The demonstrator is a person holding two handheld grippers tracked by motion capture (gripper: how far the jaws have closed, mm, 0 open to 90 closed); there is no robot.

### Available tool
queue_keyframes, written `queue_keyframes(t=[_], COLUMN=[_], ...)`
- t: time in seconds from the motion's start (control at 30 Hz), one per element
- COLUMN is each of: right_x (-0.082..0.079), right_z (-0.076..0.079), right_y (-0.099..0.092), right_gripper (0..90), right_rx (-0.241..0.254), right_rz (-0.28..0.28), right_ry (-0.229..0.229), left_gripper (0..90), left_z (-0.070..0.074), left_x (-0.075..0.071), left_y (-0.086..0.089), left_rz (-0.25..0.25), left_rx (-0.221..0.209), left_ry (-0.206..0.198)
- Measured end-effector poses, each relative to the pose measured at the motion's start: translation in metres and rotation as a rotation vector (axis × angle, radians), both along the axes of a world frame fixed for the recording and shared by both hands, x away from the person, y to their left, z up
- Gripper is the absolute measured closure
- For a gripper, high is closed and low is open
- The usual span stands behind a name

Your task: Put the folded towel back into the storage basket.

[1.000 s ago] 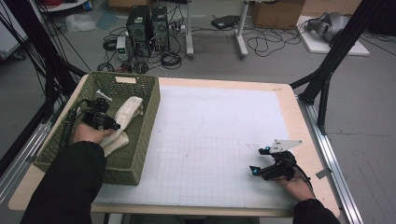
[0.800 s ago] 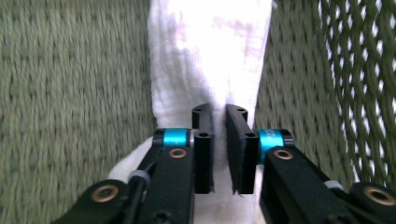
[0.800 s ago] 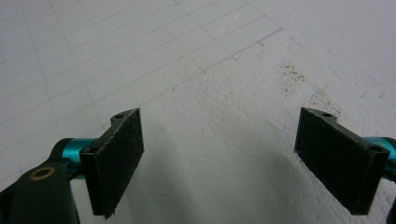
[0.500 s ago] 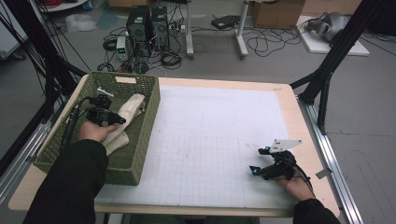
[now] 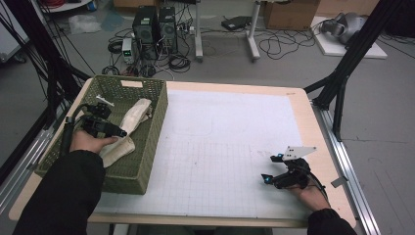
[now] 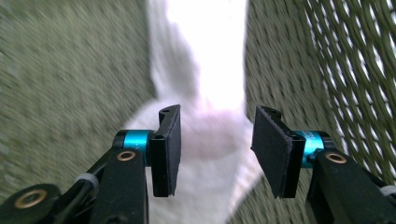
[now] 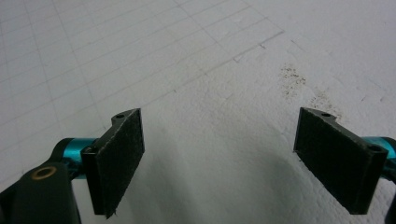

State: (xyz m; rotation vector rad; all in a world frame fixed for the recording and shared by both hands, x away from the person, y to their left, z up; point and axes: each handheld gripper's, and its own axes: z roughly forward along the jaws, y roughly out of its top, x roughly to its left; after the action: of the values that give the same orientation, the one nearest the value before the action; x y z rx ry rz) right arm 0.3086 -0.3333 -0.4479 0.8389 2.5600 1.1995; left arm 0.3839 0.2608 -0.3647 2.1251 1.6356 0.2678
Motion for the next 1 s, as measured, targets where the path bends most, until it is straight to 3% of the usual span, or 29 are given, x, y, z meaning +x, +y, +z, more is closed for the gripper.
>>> queue_keyframes(t=[0.1,0.17,0.23,0.33,0.47,0.67,0.8,0.93,1.0], right_x=[0.0,0.0,0.0,0.001,0.001,0.001,0.001,0.001,0.001], right_z=[0.0,0.0,0.0,0.001,0.001,0.001,0.0,0.0,0.0], right_y=[0.0,0.001,0.001,0.001,0.001,0.002,0.002,0.002,0.003], right_gripper=[15.2,15.2,15.2,15.2,15.2,15.2,15.2,15.2,15.2], right_rx=[0.0,-0.002,-0.002,0.001,0.002,0.001,0.002,0.002,-0.001], right_rz=[0.002,0.004,0.0,0.003,0.004,0.004,0.005,0.007,0.01], right_ry=[-0.002,-0.008,-0.004,-0.007,-0.005,-0.004,0.001,0.007,0.0], left_gripper=[51.1,52.4,63.1,84.5,87.1,87.1,82.8,69.5,67.5], left_z=[-0.006,-0.009,-0.012,-0.014,-0.015,-0.019,-0.022,-0.012,-0.007], left_x=[-0.003,-0.003,-0.002,0.001,0.006,0.016,0.017,0.012,0.008], left_y=[-0.002,-0.004,-0.007,-0.009,-0.008,-0.009,-0.015,-0.014,-0.016], left_rz=[-0.006,-0.017,-0.023,-0.033,-0.006,0.054,0.034,0.024,0.004], left_rx=[0.056,0.091,0.128,0.151,0.128,0.018,0.02,0.043,0.042], left_ry=[0.052,0.061,0.082,0.086,0.073,0.014,0.028,0.025,0.035])
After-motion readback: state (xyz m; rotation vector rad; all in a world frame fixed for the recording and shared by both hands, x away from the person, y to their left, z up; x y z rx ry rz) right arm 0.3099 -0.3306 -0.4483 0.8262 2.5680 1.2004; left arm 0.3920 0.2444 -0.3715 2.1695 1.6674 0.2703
